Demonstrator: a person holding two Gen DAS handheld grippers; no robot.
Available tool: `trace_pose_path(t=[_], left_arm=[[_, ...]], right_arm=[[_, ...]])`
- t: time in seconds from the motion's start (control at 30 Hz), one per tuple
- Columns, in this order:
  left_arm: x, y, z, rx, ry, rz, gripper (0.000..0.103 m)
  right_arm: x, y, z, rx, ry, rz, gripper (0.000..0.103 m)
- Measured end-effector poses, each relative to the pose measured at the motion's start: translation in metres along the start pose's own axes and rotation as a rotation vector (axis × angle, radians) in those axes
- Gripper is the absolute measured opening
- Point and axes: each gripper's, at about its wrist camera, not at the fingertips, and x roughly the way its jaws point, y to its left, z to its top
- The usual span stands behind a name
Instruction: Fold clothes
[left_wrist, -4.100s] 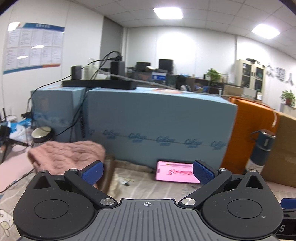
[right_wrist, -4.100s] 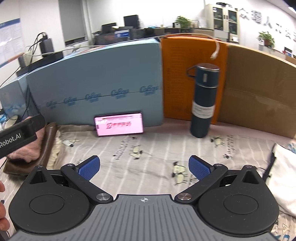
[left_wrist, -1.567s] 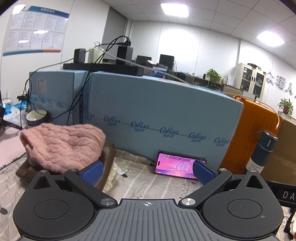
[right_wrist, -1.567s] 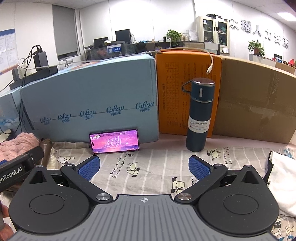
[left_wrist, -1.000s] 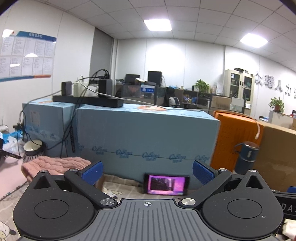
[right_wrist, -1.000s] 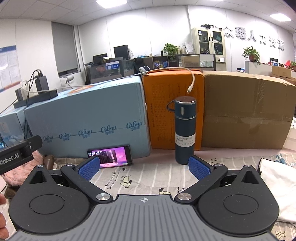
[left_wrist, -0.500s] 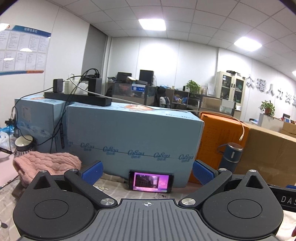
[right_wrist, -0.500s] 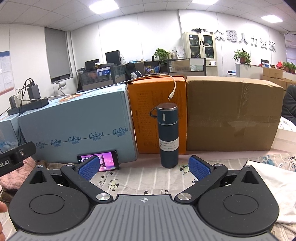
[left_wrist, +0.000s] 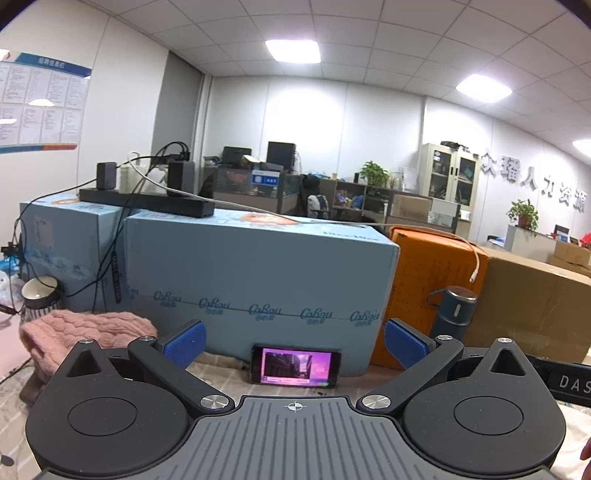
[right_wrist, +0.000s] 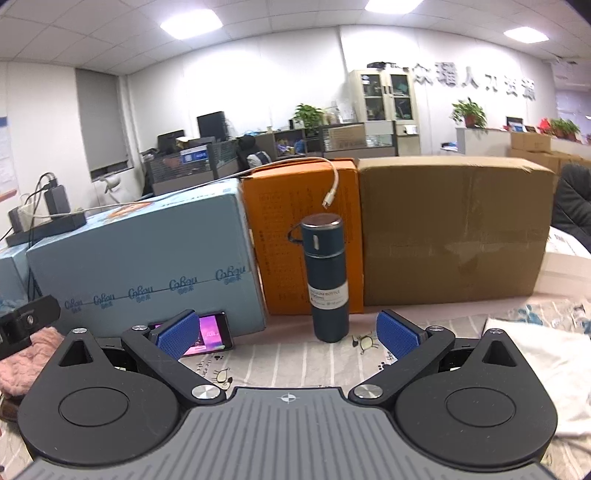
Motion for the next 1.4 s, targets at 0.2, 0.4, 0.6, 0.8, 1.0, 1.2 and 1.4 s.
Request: trace_pose_path(t=[0.2,0.4,0.6,0.8,1.0,1.2,1.4], left_arm=[[0.006,-0.005,-0.001,-0.001,0.010,-0.032,0.103],[0.011,-0.011,-0.005,-0.003,0.027,-0.031,0.103],[0.018,-0.029,-0.011,0.023,0.056,-0.096,0.103],[0.032,-0.073,-0.022,0.062,0.108,-0.229,0.103],[0.047,-0.121,-0.038,0.063,0.194,-0.371,0.103],[0.066,-0.157,-0.055,-0.008,0.317,-0.501,0.103],[0.100,-0.188,-0.077,-0.096,0.448,-0.595,0.103]], right_arm=[[0.001,-0.010,-0.001,0.009,0.012,-0.039,0.103],[0.004,-0.022,-0.007,0.036,0.028,-0.085,0.103],[0.001,-0.042,-0.014,0.057,0.040,-0.136,0.103],[-0.009,-0.087,-0.022,0.043,0.035,-0.275,0.103],[-0.016,-0.144,-0.037,-0.004,0.068,-0.417,0.102],[-0.013,-0.186,-0.058,-0.108,0.121,-0.489,0.101],[0.019,-0.217,-0.087,-0.209,0.235,-0.470,0.100]])
